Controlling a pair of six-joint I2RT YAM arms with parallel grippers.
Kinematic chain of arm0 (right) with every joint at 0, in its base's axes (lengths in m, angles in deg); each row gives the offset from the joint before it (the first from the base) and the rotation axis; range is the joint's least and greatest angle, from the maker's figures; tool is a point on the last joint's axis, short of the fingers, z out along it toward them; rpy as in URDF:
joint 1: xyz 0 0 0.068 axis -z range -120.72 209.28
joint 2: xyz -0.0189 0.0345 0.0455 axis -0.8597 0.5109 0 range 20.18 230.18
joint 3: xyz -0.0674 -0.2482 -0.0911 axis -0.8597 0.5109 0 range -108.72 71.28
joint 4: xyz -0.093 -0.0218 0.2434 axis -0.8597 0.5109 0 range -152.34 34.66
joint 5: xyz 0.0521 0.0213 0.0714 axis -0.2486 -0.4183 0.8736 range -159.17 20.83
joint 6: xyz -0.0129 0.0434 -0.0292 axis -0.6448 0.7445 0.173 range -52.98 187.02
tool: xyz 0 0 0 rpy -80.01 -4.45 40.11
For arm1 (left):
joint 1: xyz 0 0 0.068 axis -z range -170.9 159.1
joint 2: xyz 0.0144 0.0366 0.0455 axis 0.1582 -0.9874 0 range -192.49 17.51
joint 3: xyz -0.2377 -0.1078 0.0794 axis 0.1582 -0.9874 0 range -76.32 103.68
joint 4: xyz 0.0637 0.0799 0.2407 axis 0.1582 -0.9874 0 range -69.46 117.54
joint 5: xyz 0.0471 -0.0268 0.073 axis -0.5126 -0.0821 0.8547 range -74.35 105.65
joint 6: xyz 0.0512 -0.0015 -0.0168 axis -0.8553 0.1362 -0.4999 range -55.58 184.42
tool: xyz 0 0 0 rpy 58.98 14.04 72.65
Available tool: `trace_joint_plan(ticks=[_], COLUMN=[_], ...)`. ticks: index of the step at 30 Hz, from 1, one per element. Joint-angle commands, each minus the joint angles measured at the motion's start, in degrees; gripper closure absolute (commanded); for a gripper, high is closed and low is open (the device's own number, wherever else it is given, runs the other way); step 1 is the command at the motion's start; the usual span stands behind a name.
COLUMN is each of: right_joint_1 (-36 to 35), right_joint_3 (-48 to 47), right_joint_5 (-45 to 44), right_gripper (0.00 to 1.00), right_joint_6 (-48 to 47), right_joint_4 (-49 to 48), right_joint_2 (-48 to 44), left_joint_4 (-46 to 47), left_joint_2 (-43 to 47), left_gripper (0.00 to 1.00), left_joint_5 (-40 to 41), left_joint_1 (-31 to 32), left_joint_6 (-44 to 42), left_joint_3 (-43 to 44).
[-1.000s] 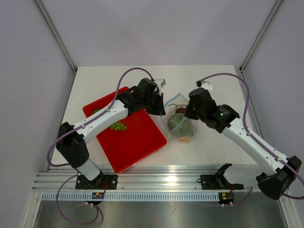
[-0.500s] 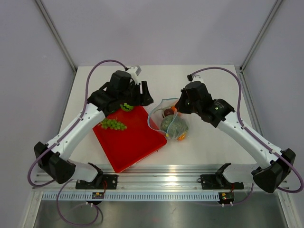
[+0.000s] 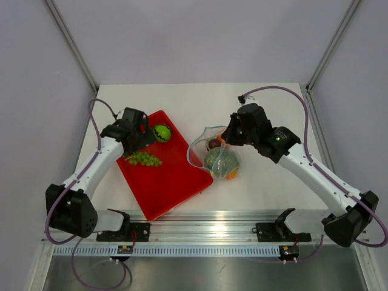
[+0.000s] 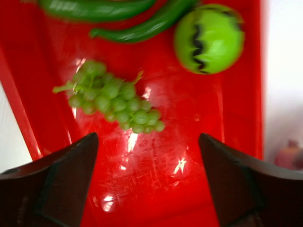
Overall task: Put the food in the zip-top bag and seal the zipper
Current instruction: Pick up the fake fruit from the bin.
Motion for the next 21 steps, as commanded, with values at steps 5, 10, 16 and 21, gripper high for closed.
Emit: trace_joint_plan(ticks=[5,10,16,21], right_joint_1=[0.2,0.2,0.1,0.2], right_joint_3=[-0.9,0.2,0.5,0.5], right_joint_5=[2.5,2.4,3.4,3.6], right_gripper=[1.0,1.0,1.0,1.0], right_joint_6=[-0.4,-0.1,0.5,0.5], right_joint_4=[-3.2,-2.9,-3.3,-3.1], right_joint_2=[-1.8,-2.3,-1.6,-1.5], left_joint_4=[-1.1,-5.0,-4.4,-3.1], left_joint_2=[-6.4,-10.9,-13.8,-16.8], left_gripper=[0.06,0.11,0.05,0.02], left_joint_5=[9.6,13.0,13.9,15.8], left_joint_1=[0.0,0.7,1.0,1.7], left_joint_6=[17.2,22.2,26.3,28.4], left_joint_3=[-2.5,0.3,-0.5,0.4])
